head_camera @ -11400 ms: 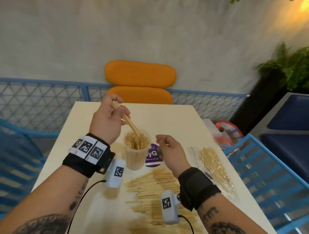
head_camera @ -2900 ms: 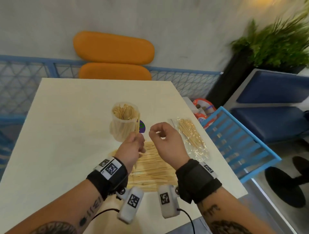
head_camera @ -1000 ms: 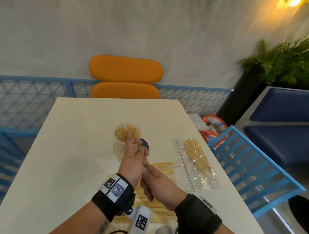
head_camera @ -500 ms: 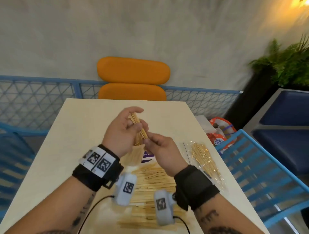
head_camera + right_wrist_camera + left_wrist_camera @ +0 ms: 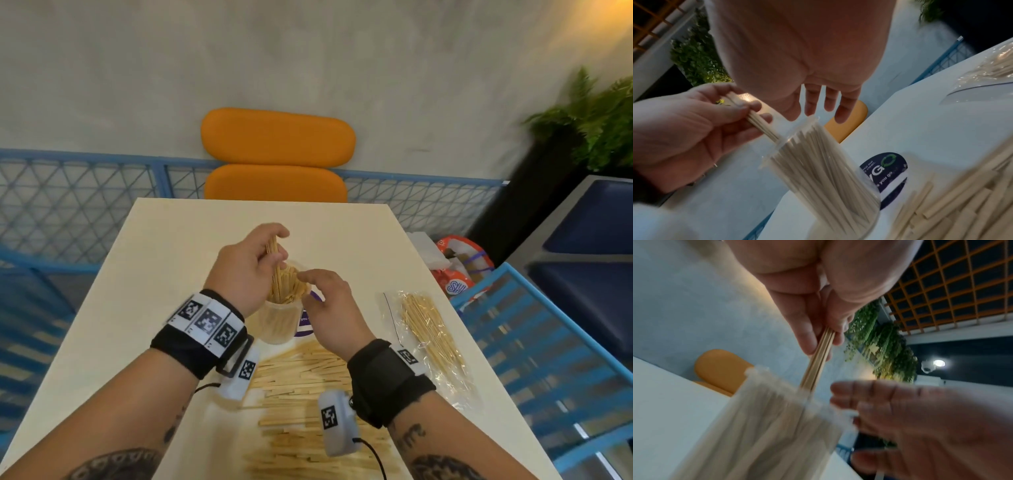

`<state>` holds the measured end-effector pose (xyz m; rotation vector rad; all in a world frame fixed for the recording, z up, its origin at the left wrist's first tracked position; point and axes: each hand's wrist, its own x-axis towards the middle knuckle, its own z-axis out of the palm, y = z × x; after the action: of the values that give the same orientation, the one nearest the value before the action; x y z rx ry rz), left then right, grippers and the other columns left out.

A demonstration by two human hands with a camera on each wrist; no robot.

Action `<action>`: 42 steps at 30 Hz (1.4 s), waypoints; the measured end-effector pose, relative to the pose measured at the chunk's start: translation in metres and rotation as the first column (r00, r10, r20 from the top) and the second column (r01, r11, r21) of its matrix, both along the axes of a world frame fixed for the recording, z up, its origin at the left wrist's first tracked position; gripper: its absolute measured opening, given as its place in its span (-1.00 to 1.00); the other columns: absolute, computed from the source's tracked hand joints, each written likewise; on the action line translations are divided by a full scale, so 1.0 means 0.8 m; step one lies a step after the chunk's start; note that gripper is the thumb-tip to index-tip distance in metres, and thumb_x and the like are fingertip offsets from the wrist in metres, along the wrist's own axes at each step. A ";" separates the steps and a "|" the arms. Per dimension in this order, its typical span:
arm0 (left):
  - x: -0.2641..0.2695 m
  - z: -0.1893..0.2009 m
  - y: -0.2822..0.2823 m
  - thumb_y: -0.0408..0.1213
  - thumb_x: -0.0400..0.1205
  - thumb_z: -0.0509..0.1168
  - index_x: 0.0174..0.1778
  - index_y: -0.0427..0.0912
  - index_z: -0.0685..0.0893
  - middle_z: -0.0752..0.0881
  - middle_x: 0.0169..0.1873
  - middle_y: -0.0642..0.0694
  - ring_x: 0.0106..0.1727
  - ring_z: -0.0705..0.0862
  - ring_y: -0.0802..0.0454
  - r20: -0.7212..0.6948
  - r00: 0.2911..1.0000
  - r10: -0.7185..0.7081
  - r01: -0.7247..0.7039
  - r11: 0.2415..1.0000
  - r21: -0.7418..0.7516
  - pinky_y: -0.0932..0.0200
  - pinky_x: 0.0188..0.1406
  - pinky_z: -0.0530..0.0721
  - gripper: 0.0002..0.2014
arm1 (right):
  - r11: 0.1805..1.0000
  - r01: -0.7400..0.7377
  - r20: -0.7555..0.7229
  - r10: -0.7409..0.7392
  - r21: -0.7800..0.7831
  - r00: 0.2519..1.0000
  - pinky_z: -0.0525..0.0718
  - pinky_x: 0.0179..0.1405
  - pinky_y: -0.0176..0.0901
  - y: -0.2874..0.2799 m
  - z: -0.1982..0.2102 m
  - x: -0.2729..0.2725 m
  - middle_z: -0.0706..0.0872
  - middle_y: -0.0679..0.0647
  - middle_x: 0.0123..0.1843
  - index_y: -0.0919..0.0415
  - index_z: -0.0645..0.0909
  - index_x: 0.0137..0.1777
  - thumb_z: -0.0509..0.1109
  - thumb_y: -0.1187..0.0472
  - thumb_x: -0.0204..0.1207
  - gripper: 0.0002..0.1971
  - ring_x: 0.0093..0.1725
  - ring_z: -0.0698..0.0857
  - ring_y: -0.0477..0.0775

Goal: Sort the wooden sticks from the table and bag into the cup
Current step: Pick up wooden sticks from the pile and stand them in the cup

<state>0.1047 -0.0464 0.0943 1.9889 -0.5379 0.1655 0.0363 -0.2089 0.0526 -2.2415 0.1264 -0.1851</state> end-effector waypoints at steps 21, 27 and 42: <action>0.002 -0.081 0.019 0.24 0.59 -0.42 0.65 0.13 0.40 0.25 0.68 0.26 0.75 -0.16 0.21 0.037 0.984 -0.177 0.128 0.827 0.547 -0.19 0.65 -0.47 -0.20 | 0.787 -0.159 -0.043 0.166 -0.596 0.985 0.18 0.55 0.21 0.018 0.000 -0.005 0.61 -0.20 0.46 -0.09 0.60 0.41 0.02 0.08 0.66 -0.57 0.62 0.24 0.12; -0.008 -0.083 0.031 0.17 0.68 -0.15 0.61 0.09 0.47 0.35 0.64 0.16 0.75 0.08 0.08 0.029 0.993 -0.113 0.097 0.939 0.329 -0.21 0.73 -0.08 -0.38 | 0.955 0.046 0.104 -0.016 -0.294 0.994 0.35 0.48 0.01 -0.009 0.010 -0.030 0.68 -0.15 0.33 -0.03 0.67 0.35 0.20 0.33 0.64 -0.60 0.47 0.40 -0.05; -0.089 -0.173 0.052 -0.34 0.65 0.27 -0.06 0.03 0.71 0.79 -0.14 -0.14 -0.21 0.71 -0.12 -0.644 0.744 0.180 -0.304 0.949 -0.087 -0.13 -0.05 0.72 -0.83 | 0.703 -0.298 -0.339 0.086 -0.646 0.937 0.49 0.30 0.15 0.025 -0.063 -0.069 0.68 0.00 0.38 -0.06 0.64 0.41 0.25 0.04 0.70 -0.67 0.35 0.52 0.15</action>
<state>0.0335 -0.0049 -0.0439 1.7764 0.1772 -0.2855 -0.0185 -0.1892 0.0023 -3.0108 -0.0445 0.2643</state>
